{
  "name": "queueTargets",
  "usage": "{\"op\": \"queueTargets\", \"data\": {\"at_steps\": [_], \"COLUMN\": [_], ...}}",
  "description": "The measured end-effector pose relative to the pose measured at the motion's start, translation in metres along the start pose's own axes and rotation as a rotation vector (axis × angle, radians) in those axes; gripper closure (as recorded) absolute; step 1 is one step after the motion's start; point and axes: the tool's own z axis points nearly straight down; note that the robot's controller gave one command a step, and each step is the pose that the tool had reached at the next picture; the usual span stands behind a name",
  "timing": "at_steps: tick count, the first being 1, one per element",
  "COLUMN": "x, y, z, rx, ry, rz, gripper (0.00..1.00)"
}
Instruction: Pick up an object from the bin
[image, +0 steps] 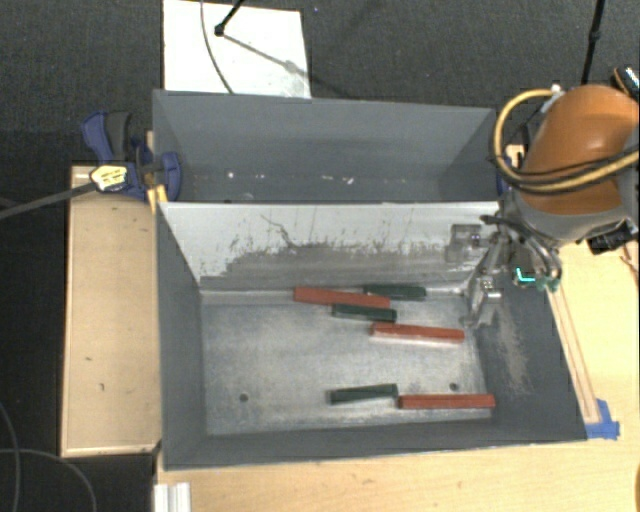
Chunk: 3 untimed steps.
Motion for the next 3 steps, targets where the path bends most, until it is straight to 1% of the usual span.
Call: {"op": "queueTargets", "data": {"at_steps": [1,2,3], "x": [0.028,0.061,0.084], "y": [-0.005,0.044,0.102], "z": [0.111,0.137,0.13], "rx": [0.0,-0.001,-0.002], "ry": [0.002,-0.005,-0.003], "rz": [0.031,-0.018,-0.068], "gripper": [0.0,0.0,0.0]}}
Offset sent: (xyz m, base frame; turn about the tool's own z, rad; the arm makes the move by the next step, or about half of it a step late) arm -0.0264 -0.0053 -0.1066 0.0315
